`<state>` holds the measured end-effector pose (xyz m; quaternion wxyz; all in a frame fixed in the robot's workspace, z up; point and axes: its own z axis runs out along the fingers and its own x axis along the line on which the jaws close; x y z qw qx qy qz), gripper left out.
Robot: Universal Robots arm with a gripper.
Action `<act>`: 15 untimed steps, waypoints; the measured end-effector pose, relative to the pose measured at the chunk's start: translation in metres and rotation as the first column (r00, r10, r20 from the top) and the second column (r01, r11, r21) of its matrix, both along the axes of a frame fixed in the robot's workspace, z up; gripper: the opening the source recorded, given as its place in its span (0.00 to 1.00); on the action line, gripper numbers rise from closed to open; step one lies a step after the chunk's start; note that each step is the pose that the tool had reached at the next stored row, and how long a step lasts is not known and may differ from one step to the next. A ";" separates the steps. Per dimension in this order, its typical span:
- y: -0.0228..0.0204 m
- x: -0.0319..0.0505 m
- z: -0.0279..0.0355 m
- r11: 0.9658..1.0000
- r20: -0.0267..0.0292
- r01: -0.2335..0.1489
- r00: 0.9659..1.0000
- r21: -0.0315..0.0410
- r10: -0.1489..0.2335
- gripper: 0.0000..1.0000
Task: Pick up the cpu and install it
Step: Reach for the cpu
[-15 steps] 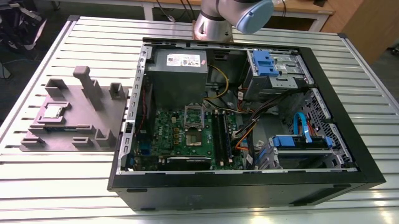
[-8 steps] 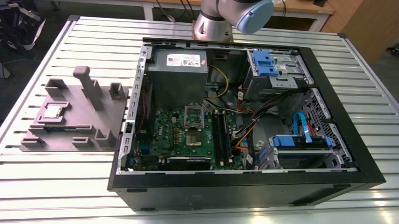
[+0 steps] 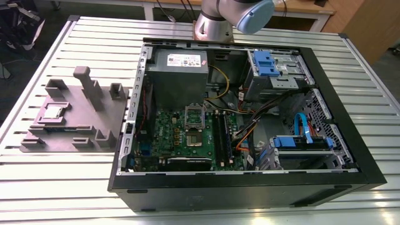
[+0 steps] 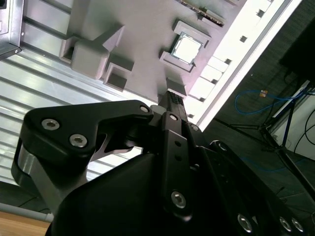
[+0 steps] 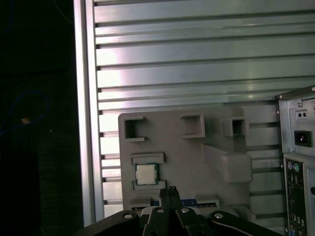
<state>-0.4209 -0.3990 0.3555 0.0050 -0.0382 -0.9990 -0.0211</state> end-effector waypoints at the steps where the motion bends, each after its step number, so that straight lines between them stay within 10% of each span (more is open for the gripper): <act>1: 0.0000 -0.0003 0.0000 1.000 0.000 0.000 1.000 0.000 0.000 0.10; 15: 0.0000 -0.0036 0.0000 1.000 0.000 0.000 1.000 0.000 0.000 0.10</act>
